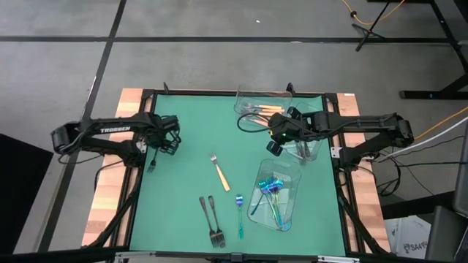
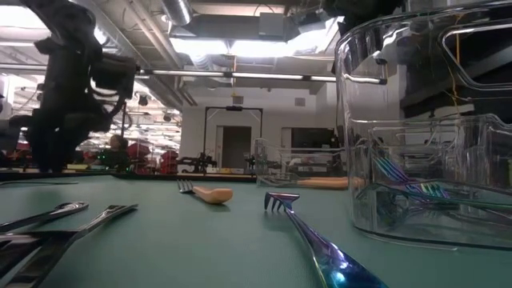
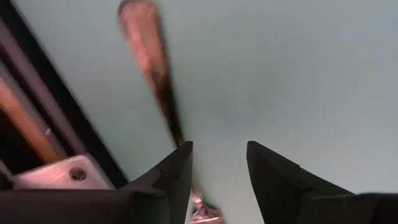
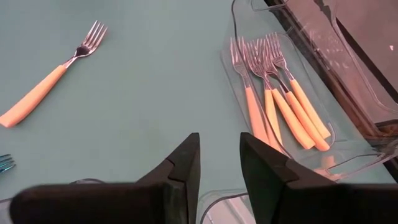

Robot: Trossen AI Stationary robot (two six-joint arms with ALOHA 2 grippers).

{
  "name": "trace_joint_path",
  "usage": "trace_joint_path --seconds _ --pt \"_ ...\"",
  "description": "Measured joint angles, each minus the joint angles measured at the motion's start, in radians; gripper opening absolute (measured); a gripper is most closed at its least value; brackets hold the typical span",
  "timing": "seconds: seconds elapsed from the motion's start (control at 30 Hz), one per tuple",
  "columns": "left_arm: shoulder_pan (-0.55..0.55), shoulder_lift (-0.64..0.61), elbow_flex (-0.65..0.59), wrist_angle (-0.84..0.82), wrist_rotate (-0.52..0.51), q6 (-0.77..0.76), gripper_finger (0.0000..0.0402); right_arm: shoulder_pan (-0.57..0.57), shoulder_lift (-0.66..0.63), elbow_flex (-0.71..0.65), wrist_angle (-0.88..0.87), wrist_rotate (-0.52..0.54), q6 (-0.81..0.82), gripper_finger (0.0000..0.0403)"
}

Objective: Sort silverware by color (type)
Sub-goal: Put the black fork into the center transparent bin

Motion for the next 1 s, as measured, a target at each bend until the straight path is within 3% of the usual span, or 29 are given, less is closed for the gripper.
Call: trace_joint_path --seconds 0.43,1.0 --pt "0.087 0.046 -0.006 0.008 -0.011 -0.009 0.0141 0.000 0.000 0.000 0.000 0.000 -0.002 0.0101" --pt "0.087 0.089 -0.056 0.035 0.013 -0.150 0.0130 0.000 0.000 0.000 -0.003 0.000 -0.028 0.0101"
